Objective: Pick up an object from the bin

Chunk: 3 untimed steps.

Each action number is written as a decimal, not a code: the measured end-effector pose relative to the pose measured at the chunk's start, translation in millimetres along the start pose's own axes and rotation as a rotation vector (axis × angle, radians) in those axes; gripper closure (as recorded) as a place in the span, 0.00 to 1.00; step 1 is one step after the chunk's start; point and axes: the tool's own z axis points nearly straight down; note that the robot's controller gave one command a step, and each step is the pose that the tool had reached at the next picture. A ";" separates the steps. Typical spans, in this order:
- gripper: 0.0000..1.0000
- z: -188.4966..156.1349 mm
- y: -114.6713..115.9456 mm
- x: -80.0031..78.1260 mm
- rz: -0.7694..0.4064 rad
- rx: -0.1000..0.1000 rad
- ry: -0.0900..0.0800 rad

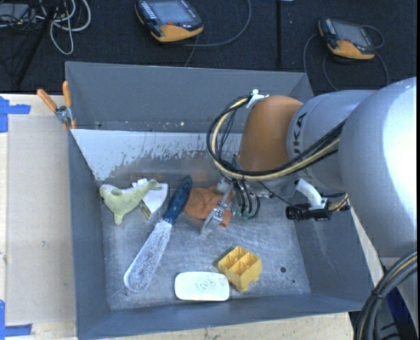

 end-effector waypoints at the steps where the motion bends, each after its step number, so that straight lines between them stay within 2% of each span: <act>1: 0.00 -0.5 -2.8 -0.4 -0.089 0.006 -0.005; 2: 0.00 0.5 7.3 -3.4 0.060 0.007 0.008; 3: 1.00 -3.5 17.3 -7.6 0.078 0.004 -0.018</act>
Offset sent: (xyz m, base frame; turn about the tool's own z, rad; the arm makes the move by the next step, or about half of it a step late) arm 0.0169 0.0076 -0.0064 -0.0857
